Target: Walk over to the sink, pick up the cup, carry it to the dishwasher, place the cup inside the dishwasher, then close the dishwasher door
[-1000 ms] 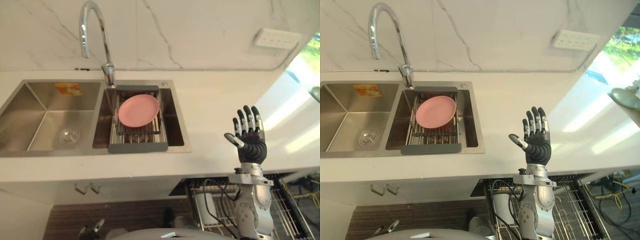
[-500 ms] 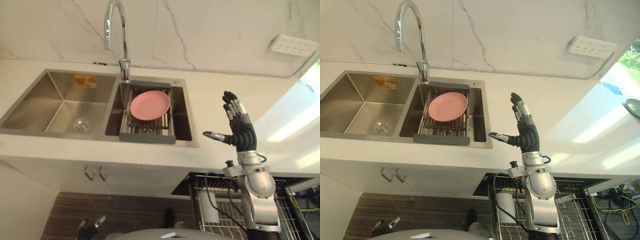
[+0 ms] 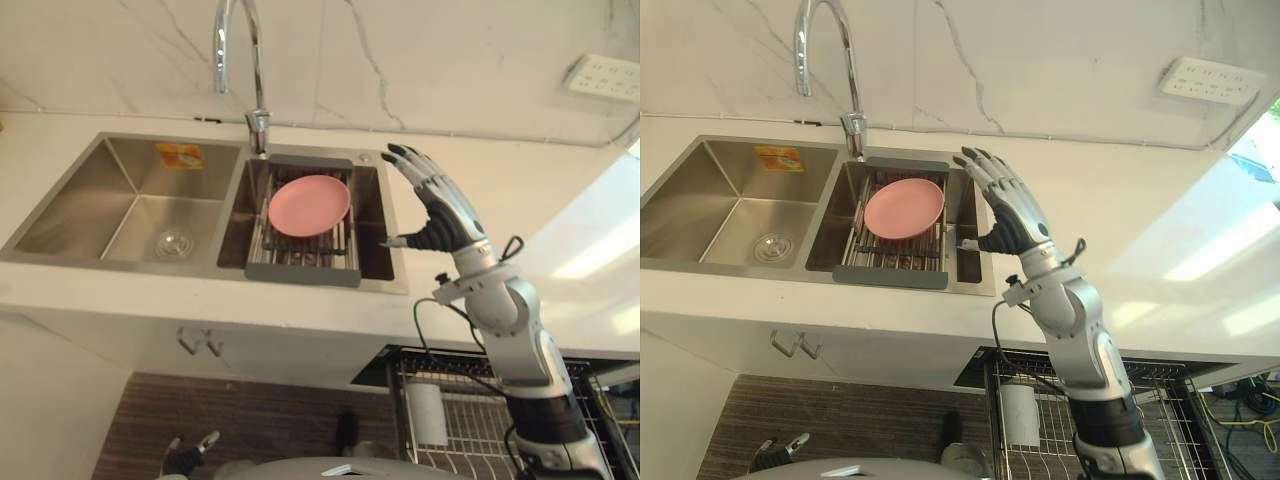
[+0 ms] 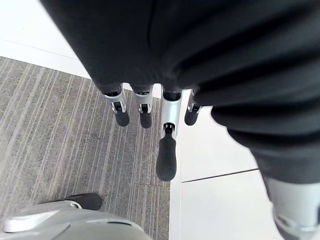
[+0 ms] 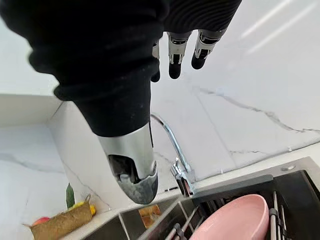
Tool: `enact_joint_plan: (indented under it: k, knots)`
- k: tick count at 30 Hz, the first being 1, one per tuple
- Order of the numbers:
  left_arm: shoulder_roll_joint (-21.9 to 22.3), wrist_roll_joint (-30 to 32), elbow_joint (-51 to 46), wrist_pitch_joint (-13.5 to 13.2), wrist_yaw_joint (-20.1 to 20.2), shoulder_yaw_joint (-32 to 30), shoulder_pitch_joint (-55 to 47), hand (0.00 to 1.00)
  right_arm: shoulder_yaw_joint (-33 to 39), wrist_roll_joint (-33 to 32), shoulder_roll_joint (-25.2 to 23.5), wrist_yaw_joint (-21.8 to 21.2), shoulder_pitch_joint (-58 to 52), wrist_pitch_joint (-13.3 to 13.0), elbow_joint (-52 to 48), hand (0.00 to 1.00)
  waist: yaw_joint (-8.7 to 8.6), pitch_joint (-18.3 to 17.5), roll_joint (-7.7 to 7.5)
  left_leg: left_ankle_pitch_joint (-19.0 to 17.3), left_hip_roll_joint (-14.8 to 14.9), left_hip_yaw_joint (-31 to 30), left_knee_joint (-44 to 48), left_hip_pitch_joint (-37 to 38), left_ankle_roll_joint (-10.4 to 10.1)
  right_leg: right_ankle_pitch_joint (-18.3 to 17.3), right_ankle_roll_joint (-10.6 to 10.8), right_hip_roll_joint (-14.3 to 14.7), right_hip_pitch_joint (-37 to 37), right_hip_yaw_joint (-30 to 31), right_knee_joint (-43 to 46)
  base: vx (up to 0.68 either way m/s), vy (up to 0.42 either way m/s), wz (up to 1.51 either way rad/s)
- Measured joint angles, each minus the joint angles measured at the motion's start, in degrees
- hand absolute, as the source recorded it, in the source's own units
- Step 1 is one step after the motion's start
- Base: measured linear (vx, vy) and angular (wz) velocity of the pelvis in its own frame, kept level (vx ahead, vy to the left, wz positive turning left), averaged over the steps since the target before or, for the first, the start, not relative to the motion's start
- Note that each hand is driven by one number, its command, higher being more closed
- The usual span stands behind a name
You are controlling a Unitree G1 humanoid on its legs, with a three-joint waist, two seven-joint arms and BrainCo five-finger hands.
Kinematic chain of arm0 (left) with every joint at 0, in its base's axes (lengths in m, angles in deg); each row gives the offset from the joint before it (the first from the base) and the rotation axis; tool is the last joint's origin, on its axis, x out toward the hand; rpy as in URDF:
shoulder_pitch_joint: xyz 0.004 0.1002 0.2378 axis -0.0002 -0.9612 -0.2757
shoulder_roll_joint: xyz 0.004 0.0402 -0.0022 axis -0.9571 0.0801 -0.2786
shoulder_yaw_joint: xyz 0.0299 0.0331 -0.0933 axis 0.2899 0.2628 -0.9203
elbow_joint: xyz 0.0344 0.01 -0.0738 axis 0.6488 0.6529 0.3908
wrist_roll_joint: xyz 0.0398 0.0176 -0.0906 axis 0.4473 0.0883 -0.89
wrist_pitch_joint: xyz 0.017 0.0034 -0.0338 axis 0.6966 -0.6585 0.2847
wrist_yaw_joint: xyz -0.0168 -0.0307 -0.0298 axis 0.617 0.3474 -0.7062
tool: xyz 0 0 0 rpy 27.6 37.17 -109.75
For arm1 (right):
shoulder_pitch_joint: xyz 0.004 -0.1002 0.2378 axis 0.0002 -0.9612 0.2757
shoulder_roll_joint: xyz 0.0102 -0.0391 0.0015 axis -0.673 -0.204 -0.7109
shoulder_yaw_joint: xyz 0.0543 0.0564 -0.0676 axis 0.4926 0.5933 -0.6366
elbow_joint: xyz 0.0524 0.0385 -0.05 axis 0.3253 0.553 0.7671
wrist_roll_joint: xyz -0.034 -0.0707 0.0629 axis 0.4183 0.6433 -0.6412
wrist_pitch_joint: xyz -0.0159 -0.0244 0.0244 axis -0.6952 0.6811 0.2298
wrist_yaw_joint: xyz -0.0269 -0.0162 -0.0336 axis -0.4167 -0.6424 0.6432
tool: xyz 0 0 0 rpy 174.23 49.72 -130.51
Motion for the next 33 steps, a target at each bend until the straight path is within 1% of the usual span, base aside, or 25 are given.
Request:
enact_joint_plan:
  k: [2,3,4,5,6,7,10,12,13,17,20,22,23,24,26,28,29,33]
  knots:
    - [-0.48,0.01,-0.01,0.6,0.01,-0.11,-0.02,0.0,-3.08,1.63,-0.12,-0.1,2.34,1.1,5.08,0.0,0.78,-0.43,-0.92,0.27,0.0,-0.9,0.03,-0.6,-0.13,-0.05,0.0,-0.1,-0.17,-0.47,0.0,-0.03,-0.014,0.18]
    - [-0.58,0.0,-0.04,0.61,0.02,-0.18,-0.03,0.0,-4.21,2.01,-0.1,-0.1,3.27,1.55,7.07,0.0,0.88,-0.53,-1.13,0.43,-0.04,-1.39,-0.01,-0.89,-0.14,-0.07,0.01,-0.22,-0.18,-1.07,0.0,-0.02,-0.014,0.21]
    - [-0.59,0.01,-0.04,0.66,0.03,-0.26,-0.04,0.0,-4.9,2.02,-0.09,-0.11,3.95,1.73,8.54,0.0,0.9,-0.56,-1.19,0.51,-0.08,-1.55,-0.07,-1.01,-0.14,-0.08,0.02,-0.29,-0.17,-1.48,0.0,-0.02,-0.008,0.19]
    - [-0.54,0.0,-0.1,0.71,0.05,-0.37,0.0,0.0,-5.84,2.12,-0.09,-0.11,5.19,1.8,11.55,0.0,1.34,-0.56,-1.2,0.66,-0.1,-1.68,-0.08,-1.17,-0.18,-0.09,0.02,-0.36,-0.18,-1.66,0.0,-0.02,-0.007,0.11]
    - [-0.44,0.0,-0.11,1.02,0.06,-0.42,-0.04,0.0,-7.37,3.16,-0.05,-0.11,7.17,1.93,15.74,0.0,1.75,-0.53,-1.14,0.79,-0.1,-1.87,-0.17,-1.19,-0.23,-0.09,0.02,-0.43,-0.2,-1.75,0.0,-0.01,-0.005,0.07]
    - [-0.43,0.0,-0.12,1.03,0.06,-0.42,-0.04,0.0,-7.65,3.48,-0.05,-0.11,7.53,1.92,16.6,0.0,1.83,-0.53,-1.14,0.83,-0.1,-1.96,-0.22,-1.2,-0.24,-0.09,0.02,-0.45,-0.2,-1.79,0.0,-0.01,-0.006,0.08]
    - [-0.44,-0.02,-0.37,1.03,0.09,-0.48,-0.01,0.0,-9.94,5.97,0.03,-0.06,10.16,2.07,24.07,0.0,2.17,-0.53,-1.2,1.91,-0.37,-3.19,-1.73,-1.22,-0.22,-0.15,0.07,-0.73,-0.23,-3.15,0.0,0.0,-0.009,0.19]
    - [-0.36,-0.06,-0.92,1.07,0.1,-0.48,-0.16,0.0,-11.3,7.65,0.14,0.15,12.34,2.55,29.55,0.0,2.98,-0.53,-1.21,2.17,-0.39,-3.64,-1.86,-1.22,-0.26,-0.2,0.13,-0.77,-0.24,-3.39,0.0,0.01,-0.002,0.08]
    - [-0.32,-0.07,-1.21,1.11,0.1,-0.5,-0.21,0.0,-11.62,8.39,0.14,0.27,13.02,2.62,30.93,0.0,3.11,-0.52,-1.22,2.2,-0.4,-3.77,-1.86,-1.27,-0.27,-0.21,0.13,-0.79,-0.23,-3.57,0.0,0.0,-0.005,0.13]
    - [-0.17,-0.13,-2.46,1.11,0.13,-0.57,-0.18,0.0,-11.77,12.34,0.17,3.77,16.93,2.9,38.67,0.0,3.69,-0.48,-1.3,2.71,-0.63,-5.14,-2.11,-1.85,-0.21,-0.33,0.28,-1.19,-0.12,-4.99,0.0,0.0,-0.001,0.16]
    - [-0.13,-0.13,-2.51,1.12,0.21,-1.21,-0.15,0.0,-11.88,13.3,0.21,6.05,17.77,3.24,41.23,0.0,4.02,-0.34,-1.51,2.88,-0.82,-6.35,-2.11,-1.9,-0.1,-0.48,0.47,-1.55,0.58,-6.29,0.0,0.0,0.004,0.18]
    - [-0.13,-0.14,-2.56,1.13,0.21,-1.92,-0.2,0.0,-13.57,13.57,0.22,7.32,19.44,3.92,44.28,0.0,4.6,-0.17,-1.85,2.95,-0.98,-6.48,-2.09,-1.86,-0.02,-0.49,0.5,-1.71,0.7,-6.38,0.0,-0.02,0.01,0.08]
    - [-0.16,-0.16,-2.64,1.14,0.21,-2.15,-0.2,0.0,-13.91,14.53,0.21,7.71,19.68,4.05,44.65,0.0,4.77,-0.07,-2.01,3.02,-1.03,-6.7,-2.09,-1.96,-0.01,-0.49,0.5,-1.78,0.7,-6.5,0.0,-0.02,0.005,0.14]
    - [-0.19,-0.17,-2.74,1.14,0.21,-2.17,-0.21,0.0,-14.03,15.59,0.07,9.03,20.14,3.94,45.74,0.0,4.91,0.05,-2.22,3.19,-1.11,-7.34,-2.11,-2.24,-0.02,-0.51,0.52,-1.9,0.8,-6.92,0.0,-0.02,0.0,0.19]
    - [-0.15,-0.17,-3.25,1.16,0.25,-2.16,-0.27,0.0,-14.01,15.6,-0.05,9.24,20.98,4.06,46.86,0.0,4.91,0.18,-2.41,3.41,-1.18,-7.92,-2.09,-2.69,-0.03,-0.53,0.53,-2.06,0.81,-7.71,0.0,-0.02,-0.002,0.2]
    - [-0.14,-0.18,-4.48,1.18,0.46,-2.16,-0.8,0.0,-14.04,15.82,-0.26,9.28,21.94,4.0,48.41,0.0,5.23,0.25,-2.48,3.57,-1.18,-8.08,-2.21,-2.75,-0.07,-0.53,0.53,-2.08,0.82,-7.8,0.0,-0.01,0.0,0.09]
    - [-0.14,-0.18,-4.6,1.18,0.57,-2.17,-0.83,0.0,-14.04,16.49,-0.24,9.29,22.01,4.11,48.67,0.0,5.65,0.25,-2.48,3.59,-1.21,-8.28,-2.21,-2.75,-0.07,-0.53,0.53,-2.11,0.84,-7.82,0.0,-0.01,0.002,0.03]
    - [-0.1,-0.22,-4.65,1.14,0.65,-2.16,-0.95,0.0,-14.24,17.73,-0.25,9.34,22.02,3.91,51.09,0.0,5.91,0.33,-2.62,3.77,-1.55,-9.34,-2.2,-2.69,0.06,-0.64,0.68,-2.52,1.63,-8.85,0.0,-0.01,0.007,0.12]
